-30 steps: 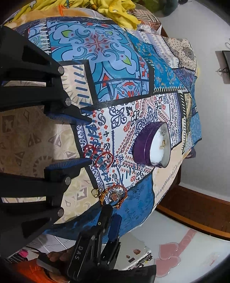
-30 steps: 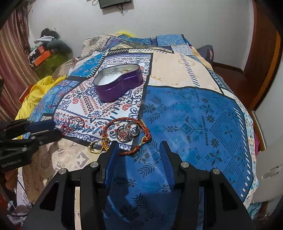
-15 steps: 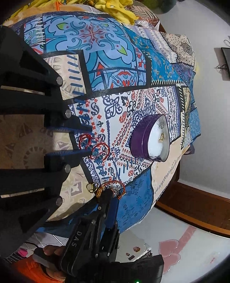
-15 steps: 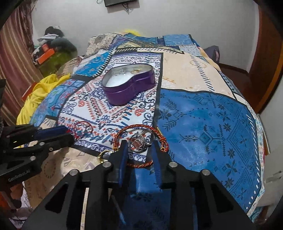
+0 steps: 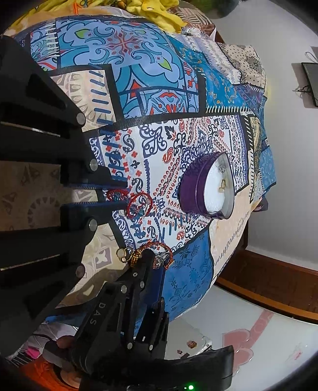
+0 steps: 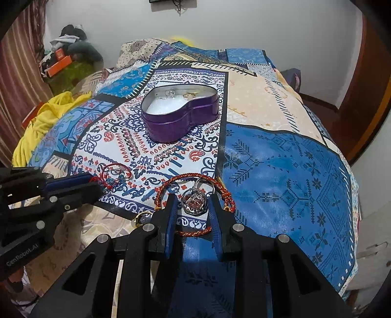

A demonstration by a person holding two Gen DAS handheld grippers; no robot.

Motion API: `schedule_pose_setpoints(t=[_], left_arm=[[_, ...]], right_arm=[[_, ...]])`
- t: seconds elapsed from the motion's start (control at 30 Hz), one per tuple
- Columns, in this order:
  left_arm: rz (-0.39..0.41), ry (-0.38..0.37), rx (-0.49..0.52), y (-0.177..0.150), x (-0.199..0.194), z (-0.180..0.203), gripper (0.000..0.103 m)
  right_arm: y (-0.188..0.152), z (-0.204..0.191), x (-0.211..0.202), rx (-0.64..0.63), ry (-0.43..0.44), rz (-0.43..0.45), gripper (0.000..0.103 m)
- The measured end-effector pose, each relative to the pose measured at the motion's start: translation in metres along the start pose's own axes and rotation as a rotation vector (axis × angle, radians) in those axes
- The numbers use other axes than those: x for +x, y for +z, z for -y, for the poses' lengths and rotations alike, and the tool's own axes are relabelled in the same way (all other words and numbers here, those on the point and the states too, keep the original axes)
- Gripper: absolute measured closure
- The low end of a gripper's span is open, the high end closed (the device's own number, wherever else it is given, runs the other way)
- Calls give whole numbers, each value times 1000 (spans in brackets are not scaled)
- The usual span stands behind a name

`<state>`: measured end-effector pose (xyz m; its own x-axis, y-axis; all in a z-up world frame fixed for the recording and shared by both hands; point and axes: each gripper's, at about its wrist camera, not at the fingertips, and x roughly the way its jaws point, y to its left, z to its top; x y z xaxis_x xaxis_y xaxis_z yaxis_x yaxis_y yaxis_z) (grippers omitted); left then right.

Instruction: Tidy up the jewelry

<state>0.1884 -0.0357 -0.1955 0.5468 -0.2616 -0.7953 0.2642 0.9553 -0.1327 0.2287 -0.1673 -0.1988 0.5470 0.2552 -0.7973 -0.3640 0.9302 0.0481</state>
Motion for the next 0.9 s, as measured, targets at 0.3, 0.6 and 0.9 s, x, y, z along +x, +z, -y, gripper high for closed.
schedule_pose_setpoints(t=[0.3,0.6,0.9], left_arm=[[15,-1,0,0,-5,0,97],[58,-3,-21,8,-17,-6,98],[106,0,-31,23,-31,-11,98]], right_arm=[[1,9,-5,69,29,15,83],[7,10,-23,75,32,61,83],[20,8,-35,73,53,120,83]])
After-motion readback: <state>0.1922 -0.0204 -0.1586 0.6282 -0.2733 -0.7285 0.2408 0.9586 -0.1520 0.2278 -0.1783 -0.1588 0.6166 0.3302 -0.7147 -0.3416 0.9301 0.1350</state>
